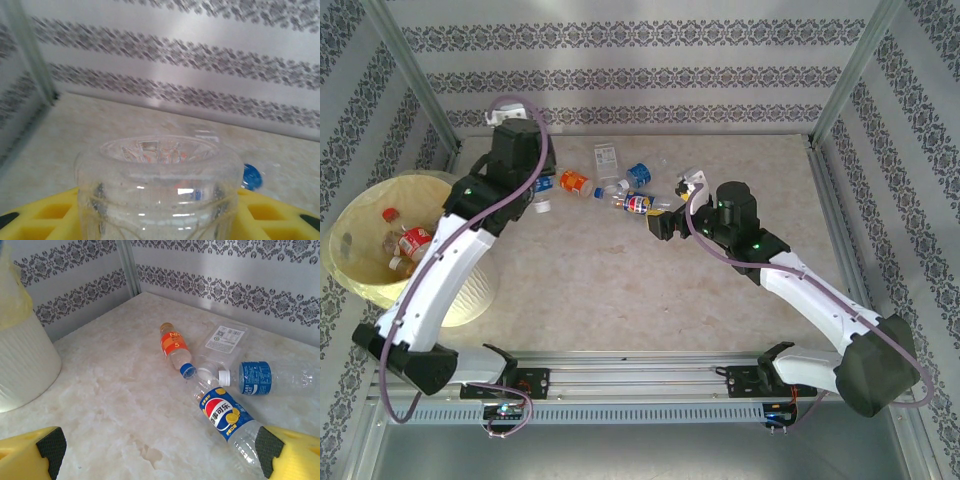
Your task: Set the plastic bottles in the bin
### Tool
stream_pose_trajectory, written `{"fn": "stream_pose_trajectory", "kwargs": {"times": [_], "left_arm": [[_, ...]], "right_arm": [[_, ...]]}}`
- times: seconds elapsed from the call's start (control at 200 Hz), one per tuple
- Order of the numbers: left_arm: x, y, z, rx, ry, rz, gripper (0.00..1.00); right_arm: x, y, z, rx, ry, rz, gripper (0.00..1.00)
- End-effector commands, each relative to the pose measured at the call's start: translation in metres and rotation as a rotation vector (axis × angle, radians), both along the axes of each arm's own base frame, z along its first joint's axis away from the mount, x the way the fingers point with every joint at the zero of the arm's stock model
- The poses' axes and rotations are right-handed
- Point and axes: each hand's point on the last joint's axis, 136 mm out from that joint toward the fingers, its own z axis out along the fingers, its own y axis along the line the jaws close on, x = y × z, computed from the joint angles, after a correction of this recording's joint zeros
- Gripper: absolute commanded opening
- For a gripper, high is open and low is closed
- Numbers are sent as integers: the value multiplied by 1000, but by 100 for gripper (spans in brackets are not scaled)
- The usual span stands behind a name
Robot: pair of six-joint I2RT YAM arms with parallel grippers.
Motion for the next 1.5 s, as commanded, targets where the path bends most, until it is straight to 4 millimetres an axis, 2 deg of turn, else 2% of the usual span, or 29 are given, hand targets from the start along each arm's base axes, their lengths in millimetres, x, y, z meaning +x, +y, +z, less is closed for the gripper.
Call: {"fn": "stream_pose_trajectory", "kwargs": {"times": [0.0,0.14,0.34,0.5,0.635,0.739,0.979,1.149,1.324,1.494], "left_arm": [[-33,51,24,234,22,145,54],[-50,95,39,315,21,286,54],[-68,157,30,256,70,438,54],[-66,175,22,240,65,427,54],[-74,192,14,243,93,476,55],[-71,191,-3,181,95,420,56],[-62,190,-43,34,134,349,65],[-64,192,-46,-25,154,375,80],[-62,190,-44,-55,142,365,83],[-57,181,-43,-107,130,325,91]], "right_arm": [[5,7,21,34,-56,10,98],[7,10,21,41,-46,16,98],[9,10,18,31,-36,10,98],[9,9,17,26,-35,7,98],[9,9,16,24,-35,6,98],[9,9,16,23,-34,6,98],[8,9,16,22,-35,7,98],[8,7,14,16,-32,2,98],[9,7,14,16,-32,2,98],[10,6,13,16,-27,-9,98]]}}
